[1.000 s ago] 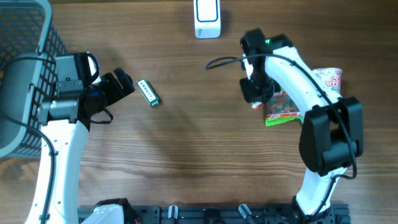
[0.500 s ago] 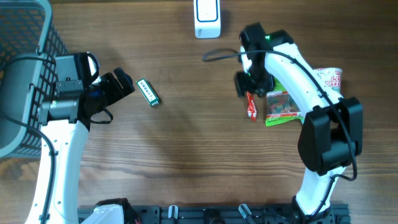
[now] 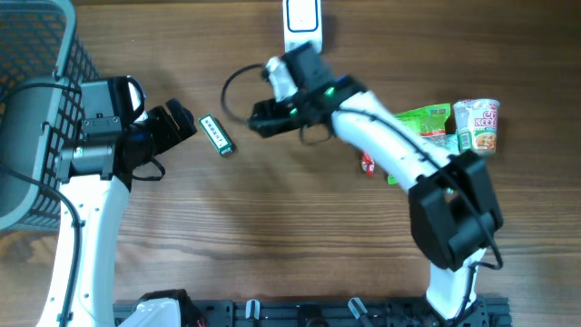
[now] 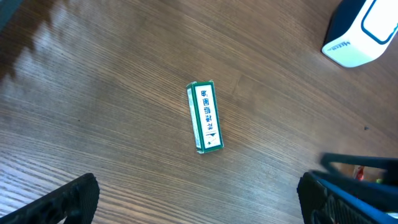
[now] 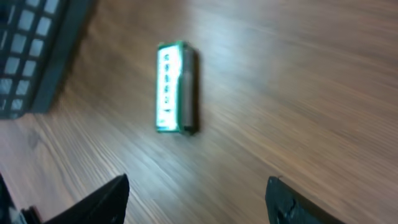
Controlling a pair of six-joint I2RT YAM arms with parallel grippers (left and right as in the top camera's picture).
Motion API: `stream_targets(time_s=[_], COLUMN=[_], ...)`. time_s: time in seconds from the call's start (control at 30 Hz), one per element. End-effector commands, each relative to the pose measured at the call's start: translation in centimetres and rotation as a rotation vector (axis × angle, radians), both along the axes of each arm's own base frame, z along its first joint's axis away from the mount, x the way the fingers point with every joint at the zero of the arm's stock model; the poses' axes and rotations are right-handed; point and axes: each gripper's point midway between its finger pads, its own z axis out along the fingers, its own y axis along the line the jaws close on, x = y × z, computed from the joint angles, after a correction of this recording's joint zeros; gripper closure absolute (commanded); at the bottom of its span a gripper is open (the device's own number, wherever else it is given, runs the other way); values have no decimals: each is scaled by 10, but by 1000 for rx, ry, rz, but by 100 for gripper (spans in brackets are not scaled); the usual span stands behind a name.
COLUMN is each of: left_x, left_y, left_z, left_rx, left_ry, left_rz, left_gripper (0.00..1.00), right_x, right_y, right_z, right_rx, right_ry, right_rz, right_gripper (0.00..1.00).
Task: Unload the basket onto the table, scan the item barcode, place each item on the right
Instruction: 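Move the right gripper to the green-white gum box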
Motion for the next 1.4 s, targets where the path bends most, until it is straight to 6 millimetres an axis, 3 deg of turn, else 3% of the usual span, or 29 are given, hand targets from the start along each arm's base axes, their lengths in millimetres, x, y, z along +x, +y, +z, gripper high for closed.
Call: stream_targets(time_s=[0.0, 0.13, 0.43, 0.57, 0.8, 0.9, 1.17, 1.37], left_x=[1, 1, 1, 1, 1, 1, 1, 1], left_y=[-3, -3, -3, -3, -3, -3, -3, -3], left_z=[-1, -1, -1, -1, -1, -1, -1, -1], left_rx=[-2, -2, -2, -2, -2, -2, -2, -2], left_ry=[1, 1, 1, 1, 1, 1, 1, 1], left_rz=[-15, -15, -15, -15, -15, -15, -15, -15], left_gripper=[0, 0, 0, 0, 0, 0, 0, 0], right_x=[-14, -16, -20, -27, -20, -21, -19, 5], right_y=[17, 34, 79, 91, 86, 85, 79, 37], right_z=[-31, -38, -70, -83, -112, -120, -120, -92], right_rx=[-57, -109, 73, 118, 43, 18, -16, -200], right_ry=[-75, -196, -178, -163, -186, -188, -188, -274], right_rz=[-17, -7, 115, 157, 110, 100, 70, -76], right_gripper=[32, 32, 22, 21, 24, 37, 56, 57])
